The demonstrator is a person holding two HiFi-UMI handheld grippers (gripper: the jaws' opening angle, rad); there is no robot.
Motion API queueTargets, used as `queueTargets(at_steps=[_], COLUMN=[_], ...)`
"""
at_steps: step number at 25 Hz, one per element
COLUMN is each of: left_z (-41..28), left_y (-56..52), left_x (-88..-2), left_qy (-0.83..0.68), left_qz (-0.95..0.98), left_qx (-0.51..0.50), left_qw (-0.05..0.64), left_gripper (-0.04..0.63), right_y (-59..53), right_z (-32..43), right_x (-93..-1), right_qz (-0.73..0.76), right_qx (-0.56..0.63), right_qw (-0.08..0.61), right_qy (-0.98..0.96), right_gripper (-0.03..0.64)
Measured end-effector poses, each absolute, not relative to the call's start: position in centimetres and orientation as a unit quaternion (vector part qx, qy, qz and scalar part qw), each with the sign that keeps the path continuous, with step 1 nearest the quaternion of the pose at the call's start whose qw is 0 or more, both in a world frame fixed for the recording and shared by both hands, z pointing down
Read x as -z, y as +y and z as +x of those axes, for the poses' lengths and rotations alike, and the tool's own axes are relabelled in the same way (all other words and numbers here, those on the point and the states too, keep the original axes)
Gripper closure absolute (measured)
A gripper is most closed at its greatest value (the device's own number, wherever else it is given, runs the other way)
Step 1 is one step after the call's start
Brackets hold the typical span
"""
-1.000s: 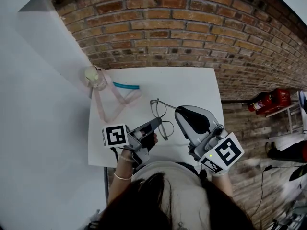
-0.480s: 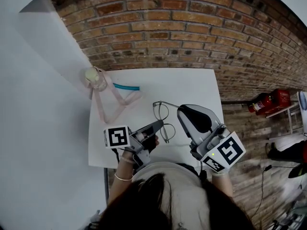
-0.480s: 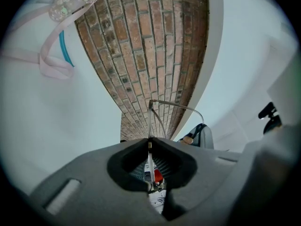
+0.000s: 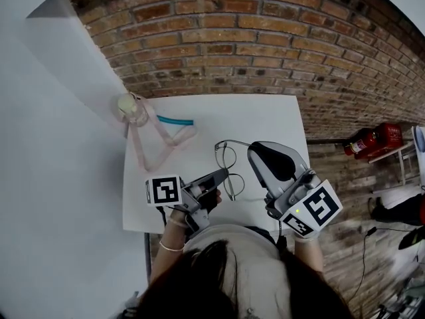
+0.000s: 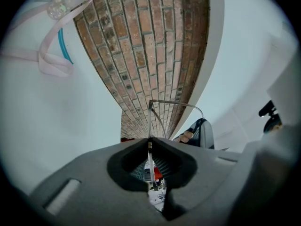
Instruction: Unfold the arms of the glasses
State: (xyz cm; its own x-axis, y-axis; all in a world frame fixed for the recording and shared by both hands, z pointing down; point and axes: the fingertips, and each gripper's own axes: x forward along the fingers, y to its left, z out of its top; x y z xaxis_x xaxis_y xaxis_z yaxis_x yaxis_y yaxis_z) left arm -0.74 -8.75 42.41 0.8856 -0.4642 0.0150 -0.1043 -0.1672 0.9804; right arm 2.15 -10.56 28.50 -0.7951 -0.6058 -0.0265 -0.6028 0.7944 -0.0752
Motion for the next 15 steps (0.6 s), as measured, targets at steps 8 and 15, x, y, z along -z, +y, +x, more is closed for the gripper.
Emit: queueTargets(at_steps=[8,15], left_z=[-0.1,-0.7], left_y=[-8.5,-8.4], left_x=[-42.0,-43.4], left_qy=[-0.172,-0.195], left_qz=[0.744,0.762], left_qx=[0.153,0.11], left_qw=[0.628,0.607], left_gripper=[0.572,0.572], right_y=[-10.9,-11.2], right_z=[2.2,2.4], right_x=[-28.6,-28.4], right_qz=[-0.318,-0.321], right_qx=[0.033,0.033], right_qw=[0.025,0.028], right_qy=[0.947,0.946], right_gripper=[0.583,0.583])
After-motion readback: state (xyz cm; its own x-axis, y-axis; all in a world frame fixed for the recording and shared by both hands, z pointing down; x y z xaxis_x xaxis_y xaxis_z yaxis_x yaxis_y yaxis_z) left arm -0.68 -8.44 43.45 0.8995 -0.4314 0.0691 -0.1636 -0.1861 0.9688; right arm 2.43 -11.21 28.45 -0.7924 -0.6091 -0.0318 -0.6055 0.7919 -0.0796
